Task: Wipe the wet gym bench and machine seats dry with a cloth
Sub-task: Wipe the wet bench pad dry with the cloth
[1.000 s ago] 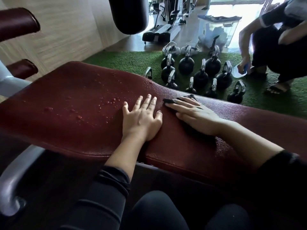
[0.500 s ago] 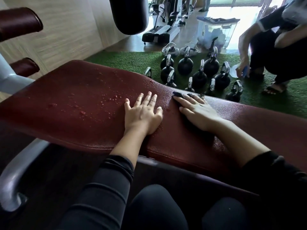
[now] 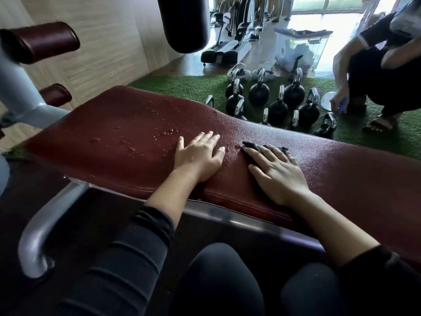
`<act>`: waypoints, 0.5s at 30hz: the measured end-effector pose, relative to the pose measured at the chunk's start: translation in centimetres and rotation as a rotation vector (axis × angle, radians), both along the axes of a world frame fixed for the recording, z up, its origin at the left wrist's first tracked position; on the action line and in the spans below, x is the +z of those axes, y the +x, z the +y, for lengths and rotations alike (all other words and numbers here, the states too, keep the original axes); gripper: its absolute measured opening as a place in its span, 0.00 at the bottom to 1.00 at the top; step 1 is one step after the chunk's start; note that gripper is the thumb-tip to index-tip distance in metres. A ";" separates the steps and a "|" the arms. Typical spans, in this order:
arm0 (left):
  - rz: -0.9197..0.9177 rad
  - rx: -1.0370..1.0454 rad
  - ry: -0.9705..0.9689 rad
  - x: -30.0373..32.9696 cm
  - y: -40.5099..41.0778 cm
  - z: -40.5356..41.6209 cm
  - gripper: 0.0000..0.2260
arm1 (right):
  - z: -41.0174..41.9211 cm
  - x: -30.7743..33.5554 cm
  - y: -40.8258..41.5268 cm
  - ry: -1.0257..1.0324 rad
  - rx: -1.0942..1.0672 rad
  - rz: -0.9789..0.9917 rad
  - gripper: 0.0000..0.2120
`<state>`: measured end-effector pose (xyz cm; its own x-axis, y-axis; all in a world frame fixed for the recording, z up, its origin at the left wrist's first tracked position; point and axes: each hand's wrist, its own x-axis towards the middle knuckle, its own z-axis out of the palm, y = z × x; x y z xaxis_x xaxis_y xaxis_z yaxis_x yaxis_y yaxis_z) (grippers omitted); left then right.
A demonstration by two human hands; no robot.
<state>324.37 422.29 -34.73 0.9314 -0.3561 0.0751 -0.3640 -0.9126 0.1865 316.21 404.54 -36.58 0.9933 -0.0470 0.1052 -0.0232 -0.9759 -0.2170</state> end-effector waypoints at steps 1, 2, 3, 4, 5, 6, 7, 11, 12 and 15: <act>-0.019 0.004 0.031 0.3 -0.2 1.0 0.24 | 0.0 0.0 0.0 0.003 -0.001 0.006 0.23; -0.037 0.012 0.071 0.5 -0.2 2.1 0.25 | 0.0 -0.1 0.0 0.005 -0.002 0.007 0.23; -0.043 0.027 0.111 0.7 -0.2 3.2 0.25 | 0.0 -0.1 0.1 0.007 -0.003 0.007 0.23; -0.036 0.046 0.140 0.7 -0.2 4.2 0.25 | 0.0 -0.2 0.1 0.008 -0.003 0.010 0.23; -0.022 0.061 0.156 0.5 -0.2 5.1 0.24 | 0.0 -0.1 0.1 0.010 -0.002 0.012 0.23; -0.012 0.068 0.157 0.3 -0.2 5.6 0.24 | 0.0 -0.1 0.2 0.012 -0.002 0.014 0.23; -0.012 0.067 0.151 -0.1 -0.2 5.9 0.24 | 0.0 -0.1 0.3 0.012 -0.003 0.016 0.23; -0.046 0.070 0.121 -0.7 -0.3 5.7 0.23 | 0.0 0.1 2.3 0.035 -0.043 0.044 0.23; -0.057 0.073 0.115 -0.7 -0.2 5.7 0.23 | 0.3 0.2 3.4 0.049 -0.058 0.053 0.23; -0.072 0.076 0.076 -0.7 -0.1 5.9 0.22 | 2.3 0.6 6.3 0.079 -0.044 0.081 0.24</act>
